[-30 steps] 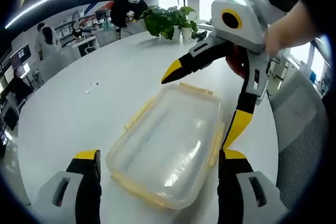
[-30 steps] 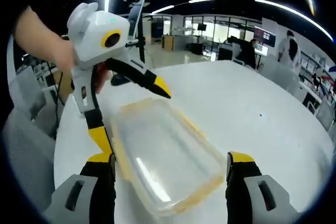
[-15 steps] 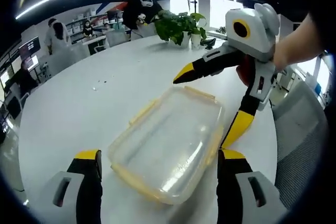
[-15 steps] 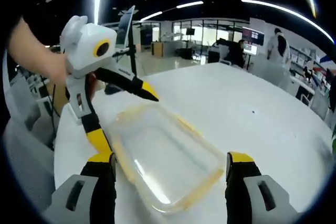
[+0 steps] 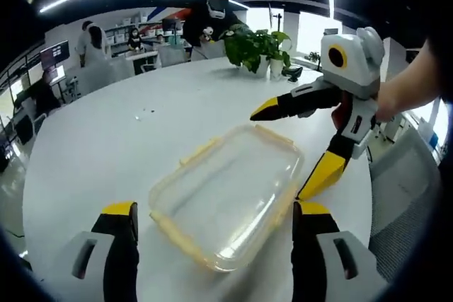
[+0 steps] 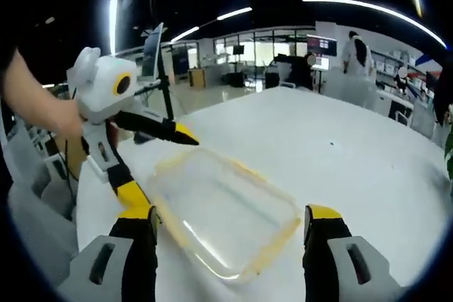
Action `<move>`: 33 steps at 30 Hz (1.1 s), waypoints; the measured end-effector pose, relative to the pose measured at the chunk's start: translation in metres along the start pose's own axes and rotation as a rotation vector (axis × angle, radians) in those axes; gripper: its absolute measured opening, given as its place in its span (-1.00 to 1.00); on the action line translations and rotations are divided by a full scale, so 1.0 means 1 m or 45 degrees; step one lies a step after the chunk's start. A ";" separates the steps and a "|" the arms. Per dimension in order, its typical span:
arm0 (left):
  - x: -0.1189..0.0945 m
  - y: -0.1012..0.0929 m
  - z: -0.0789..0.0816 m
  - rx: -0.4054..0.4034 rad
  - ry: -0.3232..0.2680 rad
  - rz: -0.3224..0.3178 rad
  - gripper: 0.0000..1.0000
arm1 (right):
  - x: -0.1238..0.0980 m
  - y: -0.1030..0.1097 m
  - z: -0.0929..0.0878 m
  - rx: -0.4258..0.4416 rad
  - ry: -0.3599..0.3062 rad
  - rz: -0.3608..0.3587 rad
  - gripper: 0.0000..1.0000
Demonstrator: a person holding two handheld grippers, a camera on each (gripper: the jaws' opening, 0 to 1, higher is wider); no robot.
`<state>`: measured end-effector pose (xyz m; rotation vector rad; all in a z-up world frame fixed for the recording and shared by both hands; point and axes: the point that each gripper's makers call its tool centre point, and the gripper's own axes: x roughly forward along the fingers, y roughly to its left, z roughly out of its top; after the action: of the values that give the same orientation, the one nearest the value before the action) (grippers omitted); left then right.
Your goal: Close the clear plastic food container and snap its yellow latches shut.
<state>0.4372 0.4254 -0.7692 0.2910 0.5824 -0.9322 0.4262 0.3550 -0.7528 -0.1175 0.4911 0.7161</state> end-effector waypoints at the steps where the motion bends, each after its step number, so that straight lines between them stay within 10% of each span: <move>1: -0.001 0.000 0.001 -0.002 -0.002 0.001 0.81 | 0.000 0.000 0.001 0.005 -0.003 -0.002 0.72; 33: -0.039 -0.002 0.006 -0.179 -0.156 0.108 0.78 | -0.033 -0.005 0.016 0.185 -0.149 -0.117 0.71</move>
<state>0.4197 0.4468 -0.7415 0.1301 0.5158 -0.8167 0.4143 0.3353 -0.7236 0.0378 0.4212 0.5921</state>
